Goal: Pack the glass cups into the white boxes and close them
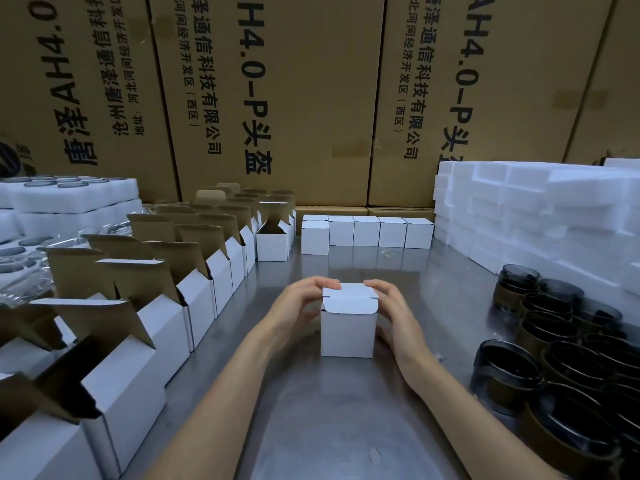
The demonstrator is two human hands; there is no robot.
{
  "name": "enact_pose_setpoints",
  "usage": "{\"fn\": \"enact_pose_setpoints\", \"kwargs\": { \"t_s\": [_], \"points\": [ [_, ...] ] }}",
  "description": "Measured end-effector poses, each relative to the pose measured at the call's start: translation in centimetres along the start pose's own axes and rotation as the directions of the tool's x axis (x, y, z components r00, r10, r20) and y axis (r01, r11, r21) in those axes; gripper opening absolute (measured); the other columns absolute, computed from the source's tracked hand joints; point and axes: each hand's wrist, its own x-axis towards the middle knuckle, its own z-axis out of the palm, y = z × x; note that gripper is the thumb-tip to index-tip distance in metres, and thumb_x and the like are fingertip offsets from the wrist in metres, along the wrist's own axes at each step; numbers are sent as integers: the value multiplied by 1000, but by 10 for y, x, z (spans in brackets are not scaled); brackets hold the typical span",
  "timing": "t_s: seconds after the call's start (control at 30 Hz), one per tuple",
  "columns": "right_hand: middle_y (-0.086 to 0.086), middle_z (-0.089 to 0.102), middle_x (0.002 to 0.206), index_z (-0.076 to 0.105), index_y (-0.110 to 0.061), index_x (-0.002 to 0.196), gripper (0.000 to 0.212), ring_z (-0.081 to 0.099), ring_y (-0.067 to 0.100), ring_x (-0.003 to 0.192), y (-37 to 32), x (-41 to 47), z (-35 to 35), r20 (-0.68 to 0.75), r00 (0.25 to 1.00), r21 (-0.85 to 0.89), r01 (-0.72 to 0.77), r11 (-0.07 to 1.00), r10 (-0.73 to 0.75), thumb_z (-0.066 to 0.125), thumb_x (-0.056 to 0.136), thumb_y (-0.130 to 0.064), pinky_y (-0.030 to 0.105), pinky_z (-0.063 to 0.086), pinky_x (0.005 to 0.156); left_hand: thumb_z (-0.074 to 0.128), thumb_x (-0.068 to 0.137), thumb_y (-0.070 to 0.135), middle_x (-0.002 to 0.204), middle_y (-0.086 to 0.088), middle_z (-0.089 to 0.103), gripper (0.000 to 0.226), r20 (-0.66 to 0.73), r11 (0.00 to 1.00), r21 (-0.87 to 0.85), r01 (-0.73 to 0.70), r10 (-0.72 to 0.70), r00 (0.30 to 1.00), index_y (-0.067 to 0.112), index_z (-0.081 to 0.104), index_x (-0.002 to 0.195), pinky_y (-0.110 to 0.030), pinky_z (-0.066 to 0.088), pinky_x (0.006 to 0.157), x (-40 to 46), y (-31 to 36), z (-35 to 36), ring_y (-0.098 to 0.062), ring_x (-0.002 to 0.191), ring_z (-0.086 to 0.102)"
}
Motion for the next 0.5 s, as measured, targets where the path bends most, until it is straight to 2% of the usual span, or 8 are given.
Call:
{"fn": "enact_pose_setpoints", "kwargs": {
  "t_s": [0.07, 0.13, 0.2, 0.3, 0.4, 0.5],
  "points": [
    [-6, 67, 109, 62, -27, 101, 19, 58, 8, 100, 2, 0, -1, 10, 1000, 23, -1, 1000, 1, 44, 97, -28, 31, 40, 82, 49, 71, 18, 120, -10, 65, 27, 62, 994, -95, 53, -47, 997, 12, 73, 81, -25, 49, 70, -5, 2, -3, -22, 98, 57],
    [-7, 62, 116, 59, -29, 108, 26, 56, 8, 107, 3, -2, 0, 37, 999, -9, 30, 1000, -30, 44, 93, -45, 30, 42, 90, 53, 69, 29, 117, -12, 64, 31, 153, 991, -118, 67, -48, 987, 13, 72, 88, -28, 46, 76, -8, 3, -7, -22, 99, 56],
    [-9, 57, 117, 52, -31, 114, 43, 55, 1, 105, 4, -5, 2, 74, 995, -42, 66, 997, -63, 48, 80, -56, 18, 46, 84, 63, 72, 36, 112, -9, 62, 31, 233, 992, -111, 63, -36, 972, 18, 68, 95, -29, 45, 81, -11, 3, -9, -19, 100, 56],
    [-10, 57, 112, 50, -33, 112, 45, 57, 1, 102, 3, -7, 4, 63, 992, -85, 112, 990, -107, 54, 73, -54, 7, 46, 70, 75, 70, 31, 107, -6, 61, 38, 258, 997, -63, 45, -28, 966, 20, 61, 104, -26, 50, 77, -12, 2, -8, -17, 94, 63],
    [-6, 60, 111, 51, -29, 111, 42, 59, 9, 105, 3, -6, 6, 20, 990, -78, 140, 987, -139, 55, 76, -51, 10, 48, 67, 80, 68, 29, 103, -4, 68, 40, 198, 1000, -28, -2, 7, 980, 20, 65, 104, -21, 53, 68, -12, 1, -7, -14, 86, 69],
    [-3, 60, 113, 52, -26, 112, 33, 59, 12, 108, 4, -6, 6, 1, 989, -72, 145, 987, -145, 58, 84, -43, 13, 49, 70, 81, 70, 27, 100, -2, 71, 37, 188, 999, -35, -20, 27, 982, 19, 67, 103, -20, 53, 66, -14, 1, -8, -14, 84, 69]
  ]
}}
